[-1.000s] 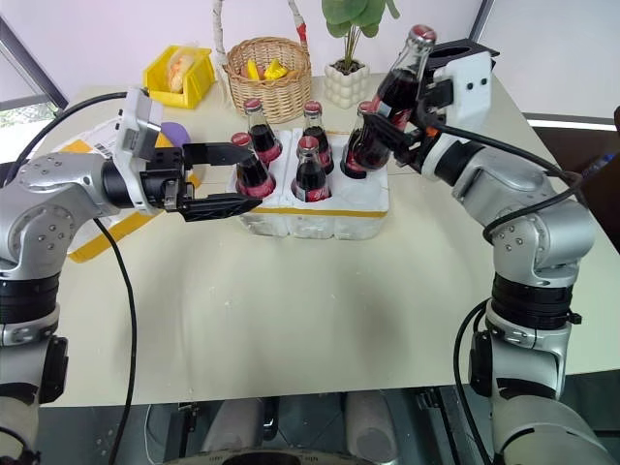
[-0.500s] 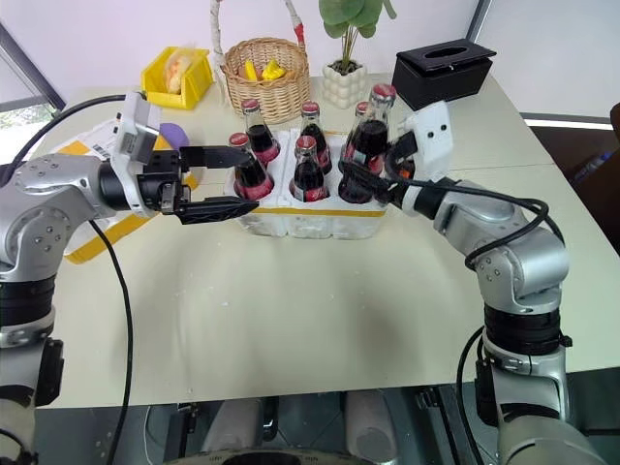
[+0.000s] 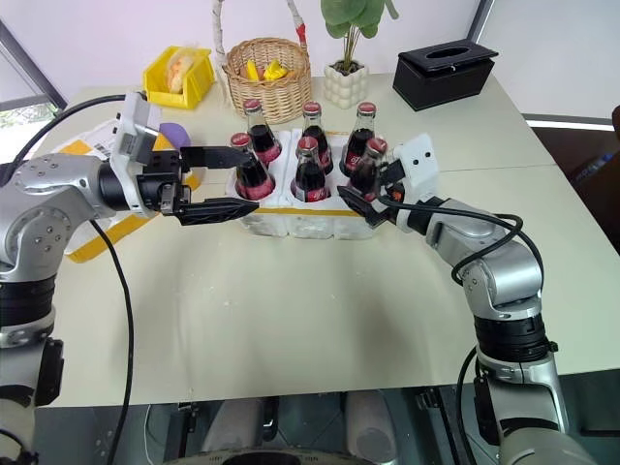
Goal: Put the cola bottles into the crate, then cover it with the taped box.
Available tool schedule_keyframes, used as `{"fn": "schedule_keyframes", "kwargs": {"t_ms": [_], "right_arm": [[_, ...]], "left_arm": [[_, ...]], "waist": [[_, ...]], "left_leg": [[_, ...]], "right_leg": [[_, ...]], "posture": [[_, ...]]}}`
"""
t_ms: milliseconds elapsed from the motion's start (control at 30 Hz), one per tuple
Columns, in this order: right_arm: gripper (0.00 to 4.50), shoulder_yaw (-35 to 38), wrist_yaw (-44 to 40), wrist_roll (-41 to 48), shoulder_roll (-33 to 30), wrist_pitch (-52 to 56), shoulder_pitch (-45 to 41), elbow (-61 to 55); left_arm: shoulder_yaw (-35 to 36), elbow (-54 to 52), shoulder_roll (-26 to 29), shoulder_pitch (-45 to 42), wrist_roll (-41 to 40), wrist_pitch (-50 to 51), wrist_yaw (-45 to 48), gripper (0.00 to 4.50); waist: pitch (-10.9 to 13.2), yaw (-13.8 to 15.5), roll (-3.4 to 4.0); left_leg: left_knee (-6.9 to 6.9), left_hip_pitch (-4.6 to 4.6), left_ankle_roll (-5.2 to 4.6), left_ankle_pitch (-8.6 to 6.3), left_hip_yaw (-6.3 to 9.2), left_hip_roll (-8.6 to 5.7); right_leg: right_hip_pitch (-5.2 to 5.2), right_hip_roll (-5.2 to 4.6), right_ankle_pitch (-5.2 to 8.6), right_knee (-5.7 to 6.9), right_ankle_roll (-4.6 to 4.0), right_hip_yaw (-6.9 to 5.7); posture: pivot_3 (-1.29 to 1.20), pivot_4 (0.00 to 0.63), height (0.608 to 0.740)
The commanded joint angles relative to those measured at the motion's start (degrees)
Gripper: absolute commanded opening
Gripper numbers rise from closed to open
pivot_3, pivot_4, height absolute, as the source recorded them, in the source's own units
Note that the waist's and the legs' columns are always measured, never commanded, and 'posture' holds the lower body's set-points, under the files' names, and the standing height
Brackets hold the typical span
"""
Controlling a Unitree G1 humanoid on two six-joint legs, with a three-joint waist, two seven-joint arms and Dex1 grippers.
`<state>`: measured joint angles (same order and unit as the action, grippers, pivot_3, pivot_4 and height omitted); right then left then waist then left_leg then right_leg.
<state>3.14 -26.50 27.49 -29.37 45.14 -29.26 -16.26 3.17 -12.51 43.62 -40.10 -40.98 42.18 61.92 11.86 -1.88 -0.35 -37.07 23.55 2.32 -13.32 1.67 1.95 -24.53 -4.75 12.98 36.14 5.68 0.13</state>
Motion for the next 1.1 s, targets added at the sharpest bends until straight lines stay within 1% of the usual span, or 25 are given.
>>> {"fn": "schedule_keyframes", "kwargs": {"t_ms": [33, 233, 367, 533, 633, 733, 800, 900, 1033, 1100], "right_arm": [[4.49, 1.4, -0.5, 0.9, -0.1, -0.3, 0.6, -3.1], [4.49, 6.4, -2.5, 3.9, -4.2, 1.4, 2.2, -7.1], [4.49, 12.2, -7.0, 8.7, -9.8, 2.6, 4.6, -11.5], [4.49, 22.3, -15.8, 17.0, -18.6, 3.9, 9.5, -15.4], [4.49, 29.6, -23.3, 24.3, -24.2, 5.7, 13.0, -16.3], [4.49, 33.8, -26.7, 30.6, -27.6, 7.2, 13.7, -15.5], [4.49, 35.0, -27.4, 33.0, -28.8, 7.6, 13.4, -14.0], [4.49, 33.5, -28.0, 34.2, -29.9, 6.9, 11.3, -11.0], [4.49, 29.5, -28.3, 31.9, -29.6, 4.7, 9.5, -8.5], [4.49, 27.8, -29.1, 31.1, -29.4, 3.6, 9.3, -7.7]], "left_arm": [[1.0, -0.7, 0.2, -0.7, 0.2, -1.6, 0.4, 4.5], [1.4, -0.3, 0.6, 1.0, 2.3, -3.8, -0.3, 4.5], [2.6, 0.1, 2.9, 3.4, 5.9, -6.6, -1.2, 4.5], [6.7, -0.8, 7.9, 8.3, 8.5, -9.0, -1.9, 4.5], [12.0, -1.6, 12.9, 15.0, 12.9, -11.0, -3.6, 4.5], [16.4, -1.9, 18.5, 26.2, 20.4, -19.0, -1.7, 4.5], [18.2, -0.9, 20.2, 32.2, 23.3, -23.6, -0.1, 4.5], [22.7, 2.9, 20.4, 38.4, 25.9, -27.1, -0.4, 4.5], [27.9, 3.1, 20.5, 44.3, 28.2, -29.4, -0.4, 4.5], [31.0, 3.3, 20.4, 48.8, 31.4, -32.0, -0.4, 4.5]], "waist": [[0.0, 0.0, 0.0], [0.0, 0.1, 0.0], [0.0, 0.6, -0.01], [0.0, 1.0, -0.04], [0.0, 1.0, -0.08], [0.0, 0.6, -0.09], [0.0, 0.9, -0.12], [0.0, 1.0, -0.17], [0.0, 1.0, -0.18], [0.0, 1.0, -0.22]], "left_leg": [[0.0, 0.0, 0.0, 0.0, 0.0, 0.0], [-0.01, 0.0, 0.0, 0.0, -0.01, 0.0], [0.01, -0.01, 0.0, 0.0, -0.01, 0.01], [0.02, -0.02, 0.0, 0.0, -0.03, 0.02], [0.0, -0.03, 0.0, -0.01, -0.05, 0.03], [0.06, -0.11, -0.01, -0.02, -0.17, 0.09], [0.07, -0.16, 0.0, -0.02, -0.18, 0.13], [0.0, -0.15, 0.02, -0.03, -0.22, 0.15], [0.03, -0.06, 0.06, -0.05, -0.26, 0.31], [0.04, -0.02, 0.07, -0.06, -0.58, 0.46]], "right_leg": [[0.0, 0.0, 0.02, 0.0, -0.04, 0.0], [0.01, 0.0, 0.02, -0.01, -0.04, 0.0], [0.01, 0.01, 0.03, -0.02, -0.05, 0.0], [0.01, 0.0, 0.06, -0.05, -0.09, 0.0], [0.05, -0.02, 0.07, -0.1, -0.11, 0.01], [0.03, -0.01, 0.07, -0.13, -0.13, 0.09], [0.04, 0.01, 0.07, -0.12, -0.17, 0.08], [0.03, -0.04, 0.07, -0.22, -0.14, 0.07], [0.04, -0.02, -0.04, -0.79, -0.3, -0.01], [0.04, -0.09, -0.09, -0.98, -0.37, -0.01]], "posture": [[0.0, 0.15, 0.74], [0.0, 0.15, 0.74], [0.0, 0.15, 0.74], [0.0, 0.15, 0.74], [0.0, 0.15, 0.74], [0.0, 0.15, 0.74], [0.0, 0.15, 0.74], [0.0, 0.15, 0.74], [0.0, 0.15, 0.74], [0.0, 0.15, 0.74]]}}
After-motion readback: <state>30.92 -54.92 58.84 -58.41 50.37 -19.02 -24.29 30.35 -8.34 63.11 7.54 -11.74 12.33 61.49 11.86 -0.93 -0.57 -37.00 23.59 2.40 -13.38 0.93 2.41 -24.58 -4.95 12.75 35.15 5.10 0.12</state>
